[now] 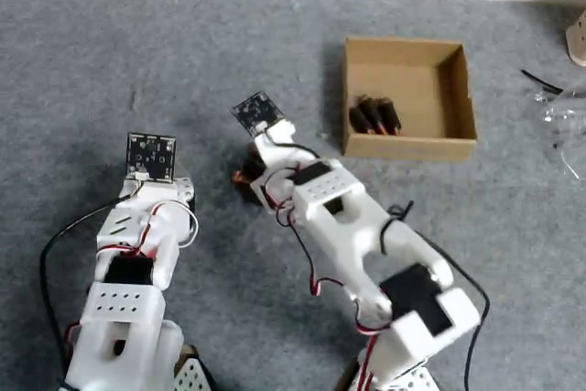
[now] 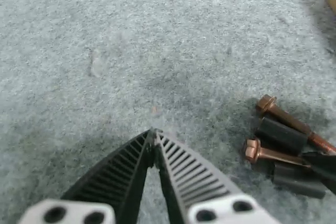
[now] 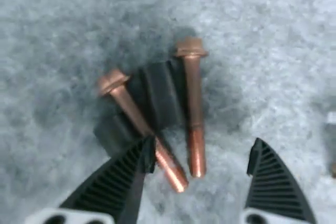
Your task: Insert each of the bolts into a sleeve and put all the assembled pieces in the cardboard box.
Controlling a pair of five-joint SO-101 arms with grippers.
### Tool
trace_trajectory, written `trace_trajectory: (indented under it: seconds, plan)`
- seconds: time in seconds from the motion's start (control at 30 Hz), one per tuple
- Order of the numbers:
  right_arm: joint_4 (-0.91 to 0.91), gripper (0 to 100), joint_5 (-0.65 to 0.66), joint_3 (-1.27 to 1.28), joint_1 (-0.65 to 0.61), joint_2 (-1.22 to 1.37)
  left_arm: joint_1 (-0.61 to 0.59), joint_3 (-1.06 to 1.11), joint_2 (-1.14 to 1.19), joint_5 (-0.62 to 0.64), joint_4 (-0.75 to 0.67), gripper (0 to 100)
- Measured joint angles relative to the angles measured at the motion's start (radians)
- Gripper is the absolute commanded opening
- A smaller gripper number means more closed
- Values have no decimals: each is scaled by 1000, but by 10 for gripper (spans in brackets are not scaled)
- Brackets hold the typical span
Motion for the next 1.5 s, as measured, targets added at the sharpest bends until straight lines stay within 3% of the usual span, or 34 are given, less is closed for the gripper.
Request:
trace_trajectory:
  seconds: [0.97, 1.03, 1.2, 1.5]
  plan:
    - [34, 251, 0, -135, 2, 181, -9, 0, 0, 0, -9, 7]
    - [38, 213, 0, -141, 8, 184, -11, 0, 0, 0, -9, 7]
    - [43, 5, 0, -153, 11, 195, -11, 0, 0, 0, -9, 7]
    - [43, 12, 0, -155, 25, 209, -11, 0, 0, 0, -9, 7]
